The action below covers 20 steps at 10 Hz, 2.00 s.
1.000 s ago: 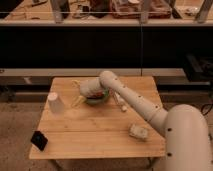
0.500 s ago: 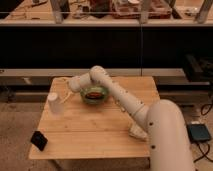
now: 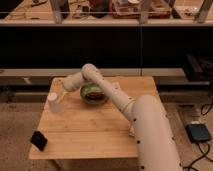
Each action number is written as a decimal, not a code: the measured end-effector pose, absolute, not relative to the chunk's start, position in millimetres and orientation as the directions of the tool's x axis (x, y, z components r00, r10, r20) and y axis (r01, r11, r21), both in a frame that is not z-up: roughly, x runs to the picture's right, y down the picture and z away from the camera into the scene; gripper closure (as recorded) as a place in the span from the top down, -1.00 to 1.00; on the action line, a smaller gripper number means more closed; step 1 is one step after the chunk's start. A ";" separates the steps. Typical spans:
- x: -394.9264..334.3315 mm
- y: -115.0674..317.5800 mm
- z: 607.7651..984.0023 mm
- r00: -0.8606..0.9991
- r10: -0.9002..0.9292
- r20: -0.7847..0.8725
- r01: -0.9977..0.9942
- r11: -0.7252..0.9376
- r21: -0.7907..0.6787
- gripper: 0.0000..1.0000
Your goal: Place the ceramic cup over the eraser
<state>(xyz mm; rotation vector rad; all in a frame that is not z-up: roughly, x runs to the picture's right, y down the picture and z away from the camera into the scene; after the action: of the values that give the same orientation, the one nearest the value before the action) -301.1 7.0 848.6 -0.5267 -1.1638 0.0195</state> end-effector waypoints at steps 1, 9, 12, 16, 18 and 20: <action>-308.6 10.8 848.9 0.417 0.280 0.865 0.269 0.871 -0.412 0.60; -336.7 43.0 868.6 0.440 0.314 0.842 0.344 0.807 -0.481 0.60; -330.8 48.6 876.1 0.416 0.343 0.842 0.345 0.797 -0.495 0.60; -324.4 55.2 885.6 0.405 0.364 0.839 0.352 0.785 -0.510 0.60; -326.2 60.1 888.3 0.392 0.378 0.839 0.362 0.774 -0.519 0.39; -326.6 61.7 887.7 0.368 0.393 0.843 0.374 0.768 -0.521 -0.03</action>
<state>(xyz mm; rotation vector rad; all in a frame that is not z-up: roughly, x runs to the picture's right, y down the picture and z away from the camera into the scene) -326.6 61.7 887.7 -0.7438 -1.2272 0.0136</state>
